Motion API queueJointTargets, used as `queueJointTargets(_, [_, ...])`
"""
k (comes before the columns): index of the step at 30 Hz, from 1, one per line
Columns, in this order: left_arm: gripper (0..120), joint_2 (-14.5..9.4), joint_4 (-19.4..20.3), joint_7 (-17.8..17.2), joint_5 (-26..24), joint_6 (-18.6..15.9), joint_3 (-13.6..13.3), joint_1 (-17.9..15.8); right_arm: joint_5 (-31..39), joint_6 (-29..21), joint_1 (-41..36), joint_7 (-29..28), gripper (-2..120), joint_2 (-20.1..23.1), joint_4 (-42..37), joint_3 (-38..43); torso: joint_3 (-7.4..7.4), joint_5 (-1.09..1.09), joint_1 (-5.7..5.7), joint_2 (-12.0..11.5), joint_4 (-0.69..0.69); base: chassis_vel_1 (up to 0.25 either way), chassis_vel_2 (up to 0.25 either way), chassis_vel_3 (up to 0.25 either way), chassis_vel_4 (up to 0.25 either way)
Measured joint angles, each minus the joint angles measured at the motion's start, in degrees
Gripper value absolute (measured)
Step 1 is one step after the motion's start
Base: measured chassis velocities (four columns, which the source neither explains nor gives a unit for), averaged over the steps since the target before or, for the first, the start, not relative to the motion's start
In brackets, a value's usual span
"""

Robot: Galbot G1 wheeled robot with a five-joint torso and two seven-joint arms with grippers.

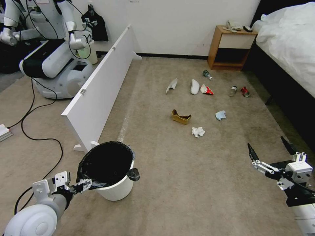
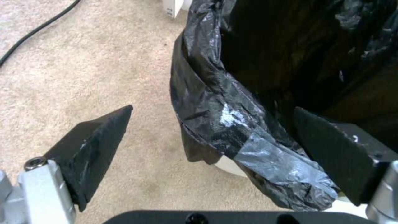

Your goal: Pick up the trash bin, then pick up the garbage from the floor and place it into the trash bin.

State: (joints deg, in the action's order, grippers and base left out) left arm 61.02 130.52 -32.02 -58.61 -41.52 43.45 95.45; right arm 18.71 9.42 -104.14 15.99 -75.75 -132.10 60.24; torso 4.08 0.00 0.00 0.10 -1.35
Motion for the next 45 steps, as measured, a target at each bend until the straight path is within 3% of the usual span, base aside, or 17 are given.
queueJointTargets(10, [100, -1.79, -0.66, -5.58, -7.49, -0.85, 0.20, -2.26, -1.50, 0.60, 0.16, 0.61, 100, -1.04, 0.27, -0.84, 0.00, 0.00, 0.00, 0.00, 0.00, 0.000, 0.000, 0.000, 0.000])
queueJointTargets(16, [100, -4.51, -0.71, -10.34, -14.61, -0.87, 0.55, -4.42, -1.48, 0.59, 0.48, 0.62, 100, -0.85, 0.99, -1.09, 0.00, 0.00, 0.00, 0.00, 0.00, 0.000, 0.000, 0.000, 0.000])
queueJointTargets(24, [100, -7.01, -5.08, -15.54, -22.67, -0.74, -1.42, -9.17, -1.26, -0.12, 1.31, 0.36, 100, -0.21, 2.59, -1.96, 0.00, 0.00, 0.00, 0.00, 0.01, 0.000, 0.000, 0.000, 0.000])
queueJointTargets(26, [100, -8.05, -7.58, -16.89, -25.29, -0.70, -2.89, -11.74, -0.94, -0.28, 1.49, 0.25, 100, 0.28, 3.33, -2.03, 0.00, 0.00, 0.00, 0.00, 0.00, 0.000, 0.000, 0.000, 0.000])
queueJointTargets(30, [100, -8.34, -10.26, -17.31, -25.80, -0.67, -5.32, -14.35, -0.66, -0.40, 1.65, 0.13, 100, 0.44, 3.89, -1.91, 0.00, 0.00, 0.00, 0.00, 0.00, 0.000, 0.000, 0.000, 0.000])
queueJointTargets(36, [100, -8.36, -12.00, -17.31, -25.88, -0.67, -7.50, -16.49, -0.56, -0.55, 1.77, 0.07, 100, 0.47, 4.28, -1.84, 0.00, 0.01, 0.00, 0.00, 0.00, 0.000, 0.000, 0.000, 0.000])
queueJointTargets(39, [100, -8.66, -14.15, -17.48, -26.76, -0.64, -9.91, -20.02, -0.57, -0.69, 1.92, -0.02, 100, 0.37, 4.69, -1.76, 0.00, 0.00, 0.00, 0.00, 0.00, 0.000, 0.000, 0.000, 0.000])
queueJointTargets(45, [100, -9.14, -16.51, -17.86, -28.16, -0.62, -12.24, -24.63, -0.69, -0.69, 2.12, -0.05, 100, -0.03, 5.18, -1.40, 0.00, 0.00, 0.00, 0.00, 0.00, 0.000, 0.000, 0.000, 0.000])
